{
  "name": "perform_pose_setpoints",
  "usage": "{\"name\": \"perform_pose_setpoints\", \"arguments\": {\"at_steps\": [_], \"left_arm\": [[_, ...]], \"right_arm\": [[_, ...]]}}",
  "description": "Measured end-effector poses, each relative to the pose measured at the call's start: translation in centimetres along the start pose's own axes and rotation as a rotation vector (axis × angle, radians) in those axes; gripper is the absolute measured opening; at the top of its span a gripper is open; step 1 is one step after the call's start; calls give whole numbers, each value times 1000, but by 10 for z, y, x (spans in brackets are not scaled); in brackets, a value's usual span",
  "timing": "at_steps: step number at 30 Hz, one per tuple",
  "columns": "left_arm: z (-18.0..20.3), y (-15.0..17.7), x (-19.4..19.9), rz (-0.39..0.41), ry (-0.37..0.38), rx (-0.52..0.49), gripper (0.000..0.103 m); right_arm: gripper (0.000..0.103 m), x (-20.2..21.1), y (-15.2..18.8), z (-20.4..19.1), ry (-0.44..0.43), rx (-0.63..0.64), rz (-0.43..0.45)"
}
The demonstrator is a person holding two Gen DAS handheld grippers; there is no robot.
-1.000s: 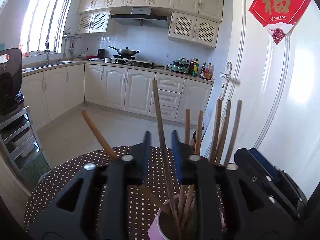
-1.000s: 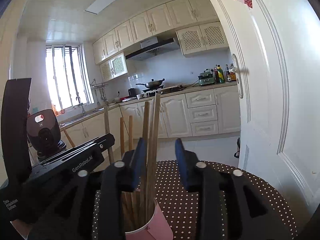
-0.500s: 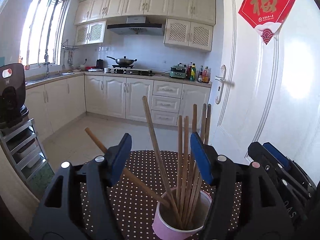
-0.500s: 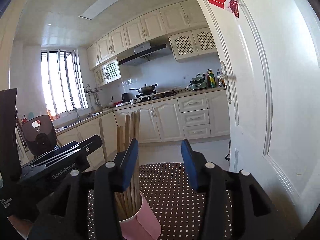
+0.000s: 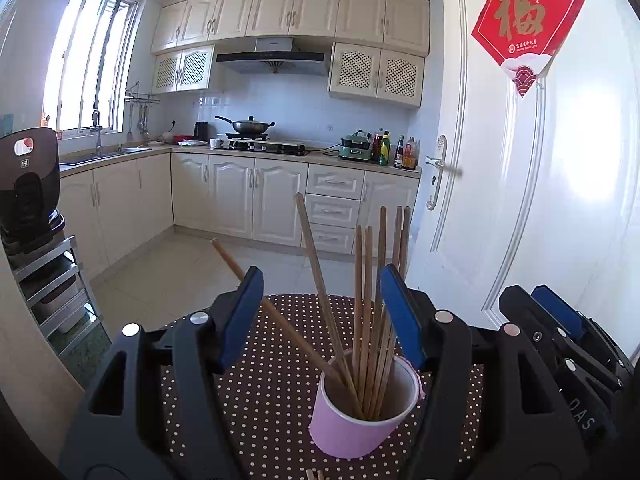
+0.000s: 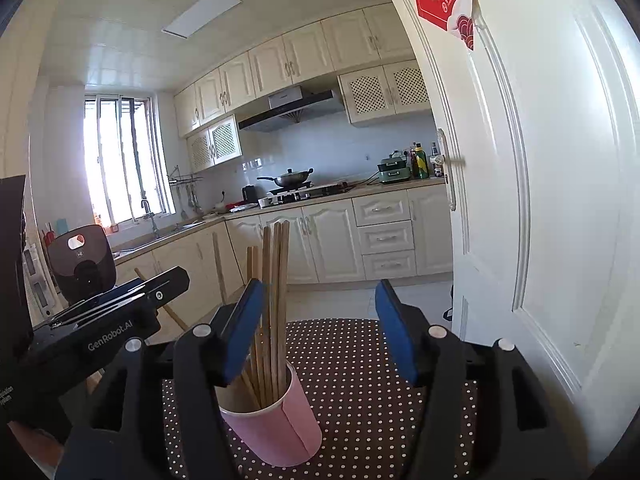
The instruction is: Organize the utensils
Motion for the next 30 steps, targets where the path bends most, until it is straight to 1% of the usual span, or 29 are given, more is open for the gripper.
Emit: {"name": "perform_pose_setpoints", "arguments": {"at_steps": [7, 10, 12, 18, 22, 24, 27, 30], "left_arm": [[-5, 9, 15, -1, -20, -16, 61], [-10, 17, 21, -6, -14, -1, 62], [-14, 23, 25, -7, -26, -3, 63], [-24, 44, 29, -54, -36, -15, 63], [-31, 56, 27, -95, -50, -34, 63], [-35, 63, 26, -121, -55, -43, 65], [-41, 74, 22, -177, -52, -43, 65], [-47, 84, 17, -230, -61, -56, 66]], "right_arm": [[64, 14, 9, -3, 2, 2, -18], [68, 18, 13, -3, 7, 8, -29], [72, 21, 17, -4, 10, 11, -39], [78, 25, 31, -3, 16, 8, -96], [81, 25, 42, -4, 13, 15, -154], [83, 22, 49, -3, 19, 20, -196], [83, 20, 64, -3, 10, 12, -273], [83, 14, 79, -3, 7, 1, -371]]}}
Point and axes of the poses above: each gripper's, at about its wrist camera, not at the fingertips, and x roughly against the way its jaws point, z to its right, y to its underside, the point moved 8 cm from there along -x, roughly the way its jaws point, and after that the axes turned 8 degrees about -z, right-handed, at the moved point
